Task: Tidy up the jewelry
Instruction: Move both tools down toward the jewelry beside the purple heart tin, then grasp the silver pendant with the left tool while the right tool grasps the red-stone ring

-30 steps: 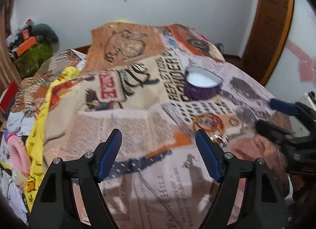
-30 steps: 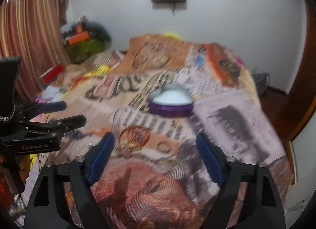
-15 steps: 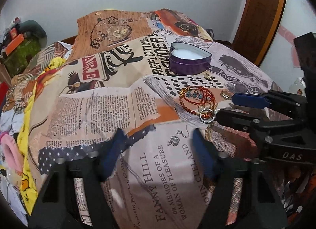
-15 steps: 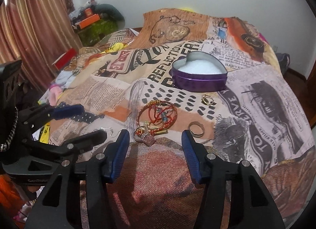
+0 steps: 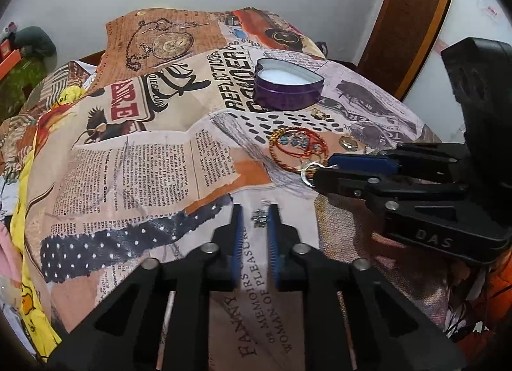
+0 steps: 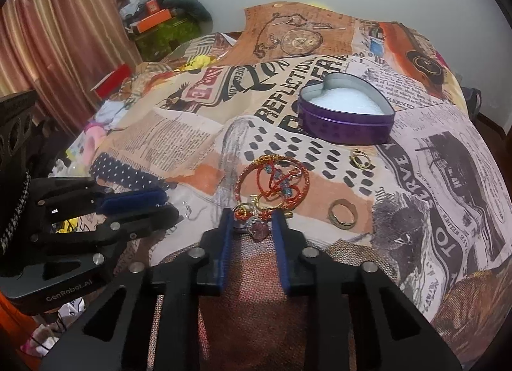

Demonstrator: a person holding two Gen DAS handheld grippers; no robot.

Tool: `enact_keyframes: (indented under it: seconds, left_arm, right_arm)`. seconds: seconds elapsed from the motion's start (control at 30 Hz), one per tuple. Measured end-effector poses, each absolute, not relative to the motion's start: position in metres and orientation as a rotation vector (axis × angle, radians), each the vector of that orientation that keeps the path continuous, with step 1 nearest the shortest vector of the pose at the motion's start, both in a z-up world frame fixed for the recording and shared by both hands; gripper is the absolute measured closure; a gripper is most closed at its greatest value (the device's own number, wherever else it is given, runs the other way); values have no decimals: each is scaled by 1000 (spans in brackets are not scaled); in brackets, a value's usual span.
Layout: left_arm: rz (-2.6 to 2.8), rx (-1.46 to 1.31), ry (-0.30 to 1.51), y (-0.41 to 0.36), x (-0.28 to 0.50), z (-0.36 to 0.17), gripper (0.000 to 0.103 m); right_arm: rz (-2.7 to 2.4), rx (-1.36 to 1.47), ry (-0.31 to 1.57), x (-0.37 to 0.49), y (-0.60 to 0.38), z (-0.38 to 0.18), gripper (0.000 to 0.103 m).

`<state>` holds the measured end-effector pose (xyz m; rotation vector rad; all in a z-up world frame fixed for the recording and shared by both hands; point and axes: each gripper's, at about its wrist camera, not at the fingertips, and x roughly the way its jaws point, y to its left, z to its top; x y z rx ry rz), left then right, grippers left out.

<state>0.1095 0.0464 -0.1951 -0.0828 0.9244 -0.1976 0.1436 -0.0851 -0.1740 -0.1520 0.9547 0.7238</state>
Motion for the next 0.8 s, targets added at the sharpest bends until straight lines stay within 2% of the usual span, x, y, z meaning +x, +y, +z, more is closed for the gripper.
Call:
enact_keyframes:
  seconds: [0.07, 0.37, 0.8]
  left_arm:
    - [-202, -81, 919, 46, 108, -194, 94]
    - [-195, -77, 868, 43, 102, -177, 94]
    - [-190, -53, 734, 27, 116, -134, 94]
  right_arm:
    - [736, -147, 956, 144, -85, -174, 89]
    - [728, -121, 917, 139, -89, -159, 89]
    - [666, -67, 762, 141, -112, -110, 89]
